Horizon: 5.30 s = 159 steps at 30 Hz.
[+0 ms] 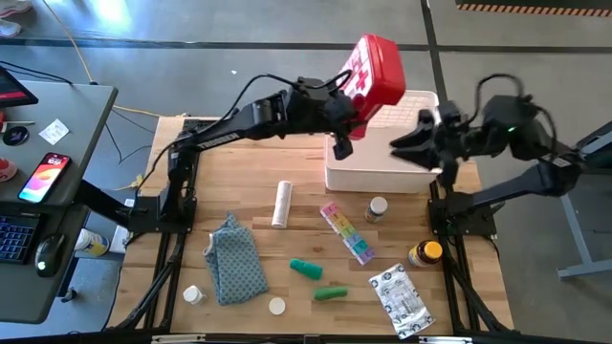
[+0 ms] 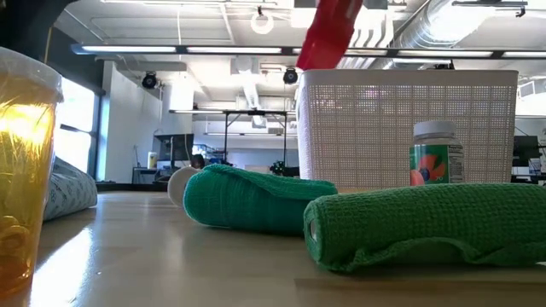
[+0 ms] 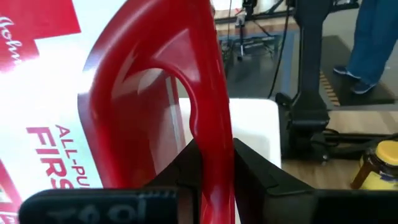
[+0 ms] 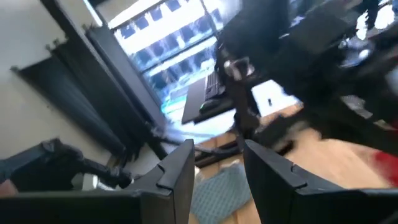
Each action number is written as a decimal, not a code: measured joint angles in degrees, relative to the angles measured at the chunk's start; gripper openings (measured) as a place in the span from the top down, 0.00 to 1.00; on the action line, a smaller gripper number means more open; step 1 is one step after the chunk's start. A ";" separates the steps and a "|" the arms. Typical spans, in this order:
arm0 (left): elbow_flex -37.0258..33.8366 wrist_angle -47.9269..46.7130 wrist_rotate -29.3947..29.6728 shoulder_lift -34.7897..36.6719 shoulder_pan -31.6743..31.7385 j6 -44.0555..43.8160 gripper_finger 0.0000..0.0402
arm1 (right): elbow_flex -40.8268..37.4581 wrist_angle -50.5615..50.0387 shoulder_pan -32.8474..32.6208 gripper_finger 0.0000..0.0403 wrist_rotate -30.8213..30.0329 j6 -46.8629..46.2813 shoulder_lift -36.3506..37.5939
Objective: Pick & place medical supplies in basket/bin
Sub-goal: Put the red first aid kit into the white bin
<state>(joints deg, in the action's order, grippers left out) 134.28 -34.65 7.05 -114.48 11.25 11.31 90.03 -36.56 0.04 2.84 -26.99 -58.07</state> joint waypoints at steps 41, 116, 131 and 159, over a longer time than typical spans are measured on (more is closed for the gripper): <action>-0.38 -0.94 -11.04 -19.30 6.42 -1.16 0.76 | 0.03 3.25 -16.60 0.68 -14.92 -6.19 0.28; 0.72 -28.56 -15.10 16.68 8.26 -10.42 0.76 | 0.03 -18.57 27.54 0.68 5.60 2.17 -22.25; 0.72 -35.21 -17.00 23.70 8.26 -8.28 0.89 | 29.44 -45.52 31.75 0.68 0.98 15.87 -41.69; 0.66 -36.84 -12.00 24.85 8.28 -9.03 0.91 | 3.75 -30.50 33.65 0.45 11.29 13.43 -45.85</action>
<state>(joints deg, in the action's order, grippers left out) 134.93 -71.50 -4.95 -89.62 19.53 2.28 93.78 -67.06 33.69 14.13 -13.57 -103.92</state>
